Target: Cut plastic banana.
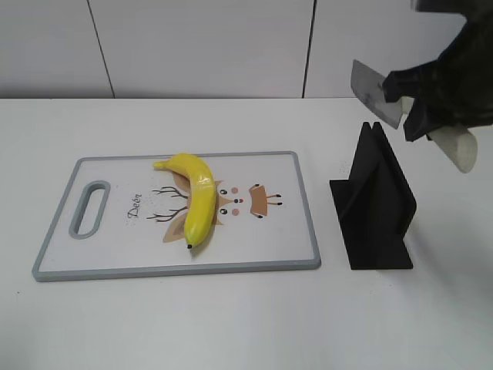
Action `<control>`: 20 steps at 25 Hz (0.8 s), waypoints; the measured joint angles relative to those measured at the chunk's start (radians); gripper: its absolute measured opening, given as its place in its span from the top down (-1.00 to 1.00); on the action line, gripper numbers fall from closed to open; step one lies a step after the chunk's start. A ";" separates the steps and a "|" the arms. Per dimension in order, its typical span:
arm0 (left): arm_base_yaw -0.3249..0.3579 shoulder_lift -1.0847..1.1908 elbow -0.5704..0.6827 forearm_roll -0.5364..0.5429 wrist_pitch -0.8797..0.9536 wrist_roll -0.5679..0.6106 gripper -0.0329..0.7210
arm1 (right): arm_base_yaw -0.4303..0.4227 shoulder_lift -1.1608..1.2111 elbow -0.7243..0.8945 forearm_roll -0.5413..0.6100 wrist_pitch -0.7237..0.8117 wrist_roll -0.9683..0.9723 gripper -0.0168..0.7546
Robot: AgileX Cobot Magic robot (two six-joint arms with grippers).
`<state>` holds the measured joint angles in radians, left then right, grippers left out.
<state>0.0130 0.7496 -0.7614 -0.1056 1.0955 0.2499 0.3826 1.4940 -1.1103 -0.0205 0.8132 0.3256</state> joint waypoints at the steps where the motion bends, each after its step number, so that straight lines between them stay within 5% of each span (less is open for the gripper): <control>1: 0.000 -0.043 0.032 0.000 -0.007 0.001 -0.55 | 0.000 0.000 0.018 0.001 -0.021 0.003 0.52; 11: 0.000 -0.512 0.254 -0.014 -0.010 0.000 -0.55 | 0.000 0.000 0.167 0.010 -0.127 0.025 0.52; 20: 0.000 -0.746 0.271 -0.027 -0.005 0.000 -0.55 | 0.000 -0.016 0.236 0.052 -0.160 0.027 0.52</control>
<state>0.0130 0.0032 -0.4906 -0.1322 1.0903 0.2502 0.3826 1.4780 -0.8738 0.0319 0.6529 0.3531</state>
